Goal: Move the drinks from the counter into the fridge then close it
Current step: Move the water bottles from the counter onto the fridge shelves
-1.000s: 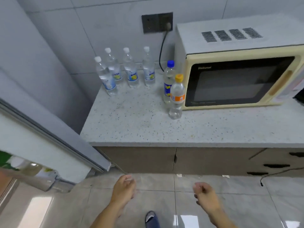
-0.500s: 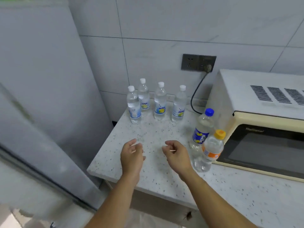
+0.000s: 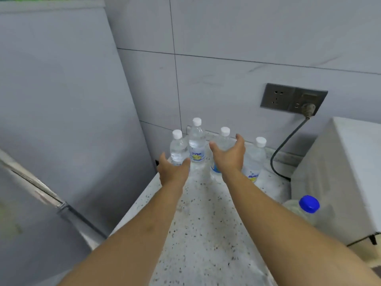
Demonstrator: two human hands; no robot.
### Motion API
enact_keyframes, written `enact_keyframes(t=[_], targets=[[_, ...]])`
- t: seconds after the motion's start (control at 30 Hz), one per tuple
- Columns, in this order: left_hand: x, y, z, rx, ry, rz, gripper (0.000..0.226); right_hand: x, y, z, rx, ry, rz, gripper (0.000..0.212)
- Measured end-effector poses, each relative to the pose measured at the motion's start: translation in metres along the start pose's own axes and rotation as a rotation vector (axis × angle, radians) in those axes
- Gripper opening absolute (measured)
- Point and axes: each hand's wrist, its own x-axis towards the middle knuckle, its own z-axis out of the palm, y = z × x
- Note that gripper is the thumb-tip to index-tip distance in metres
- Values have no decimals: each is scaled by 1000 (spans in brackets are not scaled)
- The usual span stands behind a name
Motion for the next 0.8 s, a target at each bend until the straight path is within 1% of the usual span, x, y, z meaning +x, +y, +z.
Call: enact_keyframes(t=[0.07, 0.13, 0.2, 0.27, 0.37, 0.47, 0.53, 0.63, 0.8], targets=[[25, -2, 10, 45, -3, 22, 96, 12, 14, 11, -36, -13, 8, 102], [46, -5, 19, 85, -35, 52, 98, 22, 28, 20, -32, -25, 32, 105], [65, -10, 27, 78, -79, 72, 91, 32, 38, 26, -17, -41, 54, 100], [79, -17, 33, 42, -108, 58, 77, 40, 45, 29, -22, -53, 53, 90], [86, -31, 36, -56, -70, 4, 68, 40, 51, 30, -6, -36, 50, 78], [63, -44, 35, -35, 14, 61, 63, 22, 55, 27, -3, -20, 0, 71], [39, -52, 30, -2, 55, 120, 66, 0, 58, 21, 1, -17, -45, 65], [4, -65, 17, 2, 84, 114, 74, -35, 64, 7, -2, -29, -71, 63], [-53, -90, -13, -8, 25, 94, 82, -94, 74, -24, 11, -73, -59, 65]])
